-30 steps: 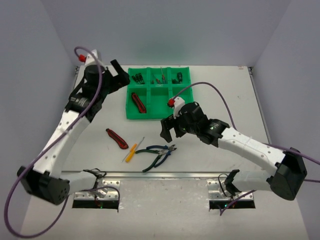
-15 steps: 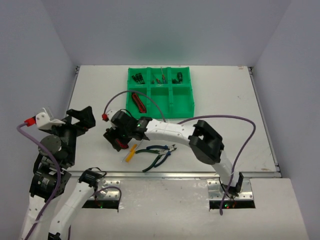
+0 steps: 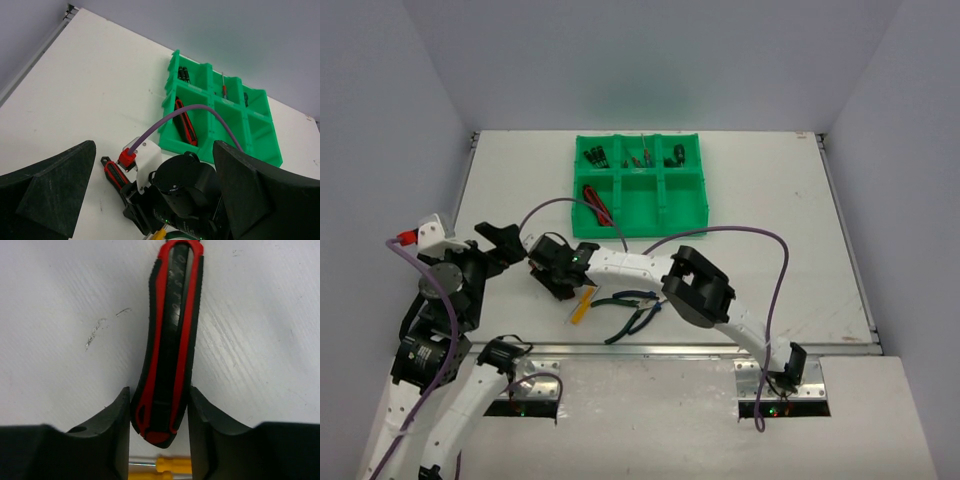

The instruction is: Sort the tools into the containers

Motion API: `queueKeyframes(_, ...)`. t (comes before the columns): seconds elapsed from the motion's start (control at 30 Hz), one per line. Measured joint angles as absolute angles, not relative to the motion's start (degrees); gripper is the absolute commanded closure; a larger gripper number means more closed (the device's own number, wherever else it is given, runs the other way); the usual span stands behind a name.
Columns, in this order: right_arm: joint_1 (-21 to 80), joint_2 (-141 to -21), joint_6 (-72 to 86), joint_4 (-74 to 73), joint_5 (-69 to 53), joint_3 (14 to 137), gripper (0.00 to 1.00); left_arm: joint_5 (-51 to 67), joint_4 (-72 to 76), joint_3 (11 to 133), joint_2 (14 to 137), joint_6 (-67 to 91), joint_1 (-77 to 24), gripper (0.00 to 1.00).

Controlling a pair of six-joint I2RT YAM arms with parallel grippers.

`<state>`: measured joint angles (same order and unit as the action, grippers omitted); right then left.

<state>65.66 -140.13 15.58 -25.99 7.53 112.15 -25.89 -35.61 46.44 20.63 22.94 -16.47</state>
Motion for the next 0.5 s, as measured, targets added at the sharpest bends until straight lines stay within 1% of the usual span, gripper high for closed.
queueKeyframes(0.07, 65.58, -140.14, 15.93, -25.91, 7.39, 112.22, 0.86, -25.84, -35.55, 46.44, 20.41, 22.96, -16.47, 0.00)
queueKeyframes(0.13, 65.56, -140.14, 16.06, -25.75, 7.32, 112.17, 0.89, -25.77, -35.47, 46.44, 20.21, 22.96, -16.47, 0.00)
queueKeyframes(0.2, 65.53, -140.00, 16.08, -25.32, 7.33, 111.85, 0.90, -25.67, -35.40, 46.44, 20.12, 22.98, -16.47, 0.00)
queueKeyframes(0.33, 65.37, -134.74, 15.95, -22.02, 6.87, 103.49, 0.91, -23.25, -35.98, 46.53, 20.20, 24.79, -16.47, 0.00)
queueKeyframes(0.4, 65.22, -129.23, 15.77, -21.25, 6.41, 97.35, 0.91, -20.41, -36.19, 46.59, 20.15, 27.59, -16.47, 0.00)
queueKeyframes(0.5, 64.73, -117.38, 15.62, -18.68, 5.37, 87.33, 0.91, -14.01, -33.75, 44.98, 18.67, 32.00, -16.47, 0.00)
